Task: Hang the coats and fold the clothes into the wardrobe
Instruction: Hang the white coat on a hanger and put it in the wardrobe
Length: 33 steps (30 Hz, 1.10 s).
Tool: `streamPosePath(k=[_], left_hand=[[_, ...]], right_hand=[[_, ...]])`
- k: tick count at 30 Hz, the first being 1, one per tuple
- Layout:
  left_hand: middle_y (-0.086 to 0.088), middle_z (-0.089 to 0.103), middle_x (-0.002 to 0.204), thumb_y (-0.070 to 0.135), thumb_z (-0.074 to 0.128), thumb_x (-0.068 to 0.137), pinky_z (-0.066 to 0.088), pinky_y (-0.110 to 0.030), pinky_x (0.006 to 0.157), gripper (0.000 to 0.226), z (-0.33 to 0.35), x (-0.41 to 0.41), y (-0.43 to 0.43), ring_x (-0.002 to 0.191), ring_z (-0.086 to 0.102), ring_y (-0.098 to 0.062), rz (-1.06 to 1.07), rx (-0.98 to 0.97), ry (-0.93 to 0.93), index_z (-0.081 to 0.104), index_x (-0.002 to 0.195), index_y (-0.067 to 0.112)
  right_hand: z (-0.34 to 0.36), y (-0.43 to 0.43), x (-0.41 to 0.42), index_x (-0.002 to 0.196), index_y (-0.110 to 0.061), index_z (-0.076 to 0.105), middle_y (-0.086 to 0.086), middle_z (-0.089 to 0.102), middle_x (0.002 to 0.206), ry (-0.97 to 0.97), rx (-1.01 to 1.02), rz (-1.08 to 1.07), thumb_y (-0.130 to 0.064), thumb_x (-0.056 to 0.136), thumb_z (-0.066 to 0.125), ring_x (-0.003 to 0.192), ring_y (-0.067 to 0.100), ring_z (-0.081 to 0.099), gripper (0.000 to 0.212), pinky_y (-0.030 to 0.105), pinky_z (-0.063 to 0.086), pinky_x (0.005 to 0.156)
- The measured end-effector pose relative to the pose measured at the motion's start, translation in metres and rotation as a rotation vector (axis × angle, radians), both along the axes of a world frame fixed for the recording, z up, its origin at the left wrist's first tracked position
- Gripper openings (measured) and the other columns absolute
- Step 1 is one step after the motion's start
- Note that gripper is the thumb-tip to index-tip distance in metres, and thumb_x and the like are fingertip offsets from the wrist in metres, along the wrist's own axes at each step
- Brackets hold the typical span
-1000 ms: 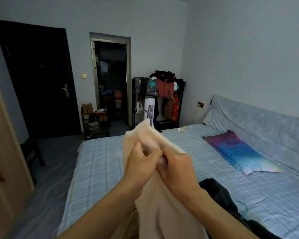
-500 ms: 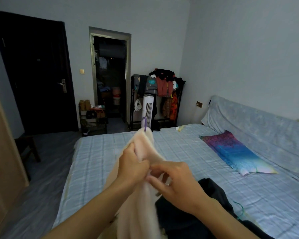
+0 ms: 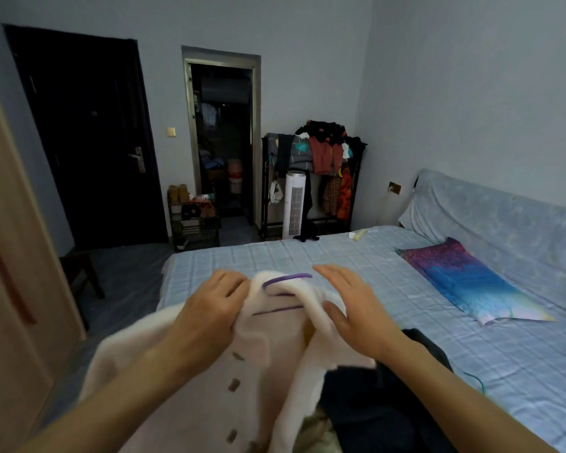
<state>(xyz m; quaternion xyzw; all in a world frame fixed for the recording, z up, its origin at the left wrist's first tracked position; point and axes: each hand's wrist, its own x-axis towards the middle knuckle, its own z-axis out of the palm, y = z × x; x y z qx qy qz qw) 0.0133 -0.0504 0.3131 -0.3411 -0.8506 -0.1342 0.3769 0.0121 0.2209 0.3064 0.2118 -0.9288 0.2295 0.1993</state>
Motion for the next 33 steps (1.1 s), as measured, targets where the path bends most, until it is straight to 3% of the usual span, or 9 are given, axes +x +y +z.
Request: streamPosePath(k=[4, 8, 11, 16, 20, 24, 27, 29, 33], left_hand=[[-0.016, 0.055, 0.104, -0.001, 0.054, 0.087, 0.05, -0.041, 0.068, 0.015, -0.005, 0.001, -0.01, 0.086, 0.055, -0.031, -0.035, -0.007, 0.212, 0.064, 0.098, -0.005], [-0.016, 0.052, 0.102, -0.01, 0.071, 0.075, 0.05, -0.04, 0.066, 0.023, -0.005, 0.0, -0.023, 0.085, 0.051, -0.03, -0.021, 0.015, 0.233, 0.063, 0.096, -0.004], [-0.014, 0.048, 0.102, -0.006, 0.065, 0.081, 0.048, -0.036, 0.066, 0.023, -0.003, 0.002, -0.024, 0.084, 0.05, -0.029, -0.026, 0.074, 0.3, 0.054, 0.099, 0.003], [-0.015, 0.054, 0.097, 0.005, 0.058, 0.093, 0.044, -0.038, 0.067, 0.003, -0.005, 0.003, -0.025, 0.08, 0.053, -0.031, 0.058, 0.157, 0.421, 0.057, 0.095, 0.003], [-0.015, 0.058, 0.098, 0.008, 0.063, 0.089, 0.038, -0.037, 0.074, 0.012, 0.003, 0.002, -0.039, 0.085, 0.053, -0.028, 0.152, 0.22, 0.411, 0.058, 0.099, 0.003], [-0.017, 0.055, 0.101, 0.008, 0.063, 0.085, 0.047, -0.037, 0.07, 0.018, 0.003, 0.005, -0.041, 0.082, 0.054, -0.03, 0.144, 0.368, 0.302, 0.057, 0.101, 0.002], [-0.01, 0.048, 0.109, 0.013, 0.058, 0.087, 0.04, -0.015, 0.085, 0.023, 0.006, 0.015, -0.036, 0.092, 0.05, -0.016, 0.065, 0.442, 0.232, 0.053, 0.108, 0.006], [-0.009, 0.046, 0.112, 0.016, 0.056, 0.088, 0.035, -0.009, 0.093, 0.027, 0.008, 0.023, -0.031, 0.098, 0.046, -0.011, 0.025, 0.459, 0.212, 0.051, 0.112, 0.007], [-0.011, 0.048, 0.117, 0.029, 0.061, 0.084, 0.042, -0.025, 0.094, 0.044, 0.008, 0.035, -0.031, 0.105, 0.05, -0.023, 0.008, 0.387, 0.139, 0.049, 0.121, 0.008]], right_hand=[[-0.007, -0.012, 0.003, 0.131, -0.021, 0.054, -0.012, 0.053, 0.117, -0.034, 0.031, 0.095, -0.016, 0.1, 0.049, 0.108, 0.011, 0.051, 0.032, 0.017, 0.032, 0.087], [-0.012, -0.019, 0.012, 0.13, -0.029, 0.052, -0.016, 0.053, 0.113, -0.059, 0.008, 0.122, -0.031, 0.098, 0.055, 0.098, -0.002, 0.046, 0.032, 0.01, 0.033, 0.085], [-0.016, -0.028, 0.024, 0.121, -0.029, 0.053, -0.015, 0.053, 0.109, -0.06, 0.001, 0.108, -0.035, 0.094, 0.056, 0.096, 0.003, 0.049, 0.028, 0.018, 0.04, 0.085], [-0.028, -0.045, 0.042, 0.111, -0.017, 0.056, -0.007, 0.049, 0.099, 0.098, -0.116, 0.007, -0.018, 0.093, 0.055, 0.079, 0.013, 0.05, 0.019, 0.027, 0.042, 0.068], [-0.016, -0.053, 0.042, 0.106, -0.007, 0.064, 0.004, 0.057, 0.096, 0.325, -0.247, -0.075, 0.0, 0.086, 0.064, 0.079, 0.02, 0.056, 0.021, 0.033, 0.048, 0.066], [0.006, -0.061, 0.043, 0.103, -0.013, 0.06, 0.002, 0.06, 0.094, 0.533, -0.239, -0.097, -0.013, 0.085, 0.057, 0.078, 0.02, 0.057, 0.018, 0.03, 0.047, 0.065], [0.019, -0.055, 0.049, 0.104, -0.016, 0.058, 0.001, 0.06, 0.096, 0.552, -0.24, -0.116, -0.013, 0.083, 0.056, 0.079, 0.02, 0.058, 0.022, 0.031, 0.048, 0.063], [0.024, -0.049, 0.054, 0.103, -0.011, 0.062, 0.002, 0.06, 0.097, 0.546, -0.249, -0.13, -0.01, 0.08, 0.057, 0.081, 0.019, 0.058, 0.024, 0.031, 0.047, 0.064], [0.03, -0.036, 0.063, 0.099, -0.008, 0.064, 0.001, 0.059, 0.093, 0.534, -0.3, -0.124, -0.002, 0.074, 0.064, 0.08, 0.012, 0.053, 0.026, 0.023, 0.042, 0.067]])
